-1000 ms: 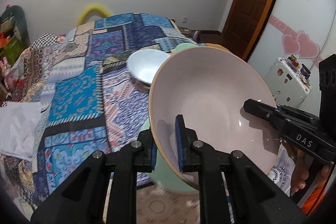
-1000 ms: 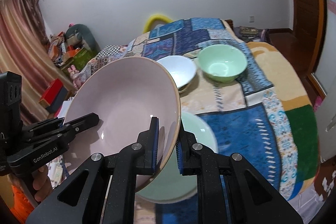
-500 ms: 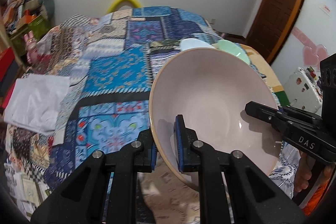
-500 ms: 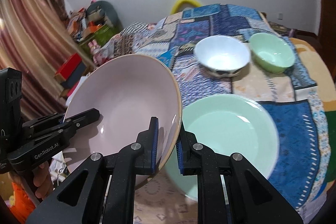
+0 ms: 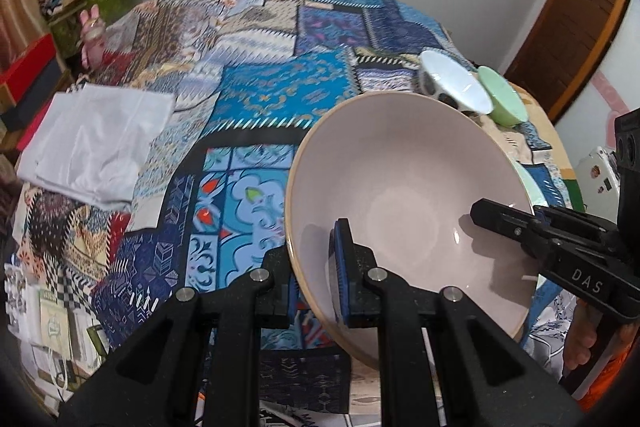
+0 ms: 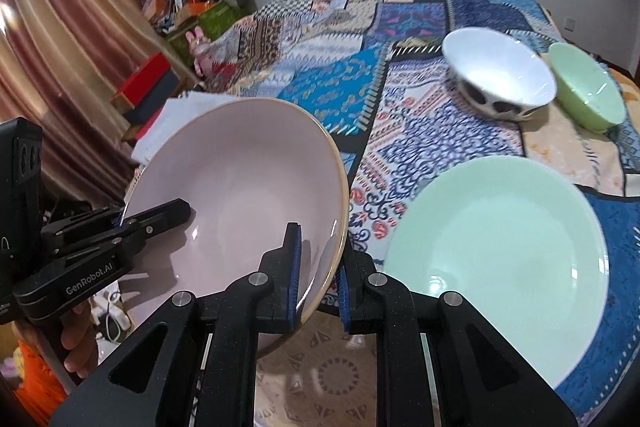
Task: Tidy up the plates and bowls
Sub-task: 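Lift the pale pink bowl with both tools and carry it to the plates, then lower the pale pink bowl onto the mint green plate and open both tools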
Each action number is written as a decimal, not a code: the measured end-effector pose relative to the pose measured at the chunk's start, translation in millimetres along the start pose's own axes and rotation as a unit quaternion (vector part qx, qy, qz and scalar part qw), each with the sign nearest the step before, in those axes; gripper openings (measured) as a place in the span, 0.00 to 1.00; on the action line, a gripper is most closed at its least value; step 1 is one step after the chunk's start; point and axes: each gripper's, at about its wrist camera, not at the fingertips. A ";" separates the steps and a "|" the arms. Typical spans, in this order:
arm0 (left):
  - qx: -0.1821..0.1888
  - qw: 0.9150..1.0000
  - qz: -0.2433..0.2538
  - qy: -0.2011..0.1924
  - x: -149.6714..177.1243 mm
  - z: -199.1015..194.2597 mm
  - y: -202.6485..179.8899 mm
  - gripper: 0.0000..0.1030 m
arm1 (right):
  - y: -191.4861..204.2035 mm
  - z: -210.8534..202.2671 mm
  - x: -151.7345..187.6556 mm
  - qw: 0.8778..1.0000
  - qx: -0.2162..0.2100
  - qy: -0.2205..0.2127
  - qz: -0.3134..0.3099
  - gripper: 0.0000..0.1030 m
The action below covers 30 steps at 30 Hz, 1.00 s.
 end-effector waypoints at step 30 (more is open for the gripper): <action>-0.026 0.998 -0.036 0.040 15.9 46.5 39.4 0.15 | 10.5 44.4 3.2 0.996 0.016 0.066 -0.049 0.17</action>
Point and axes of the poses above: each gripper's, at about its wrist camera, not at the fingertips, and z roughly the way its jaws point, y to its left, x to its underside, and after that the axes turned 2 degrees about -z, right-handed
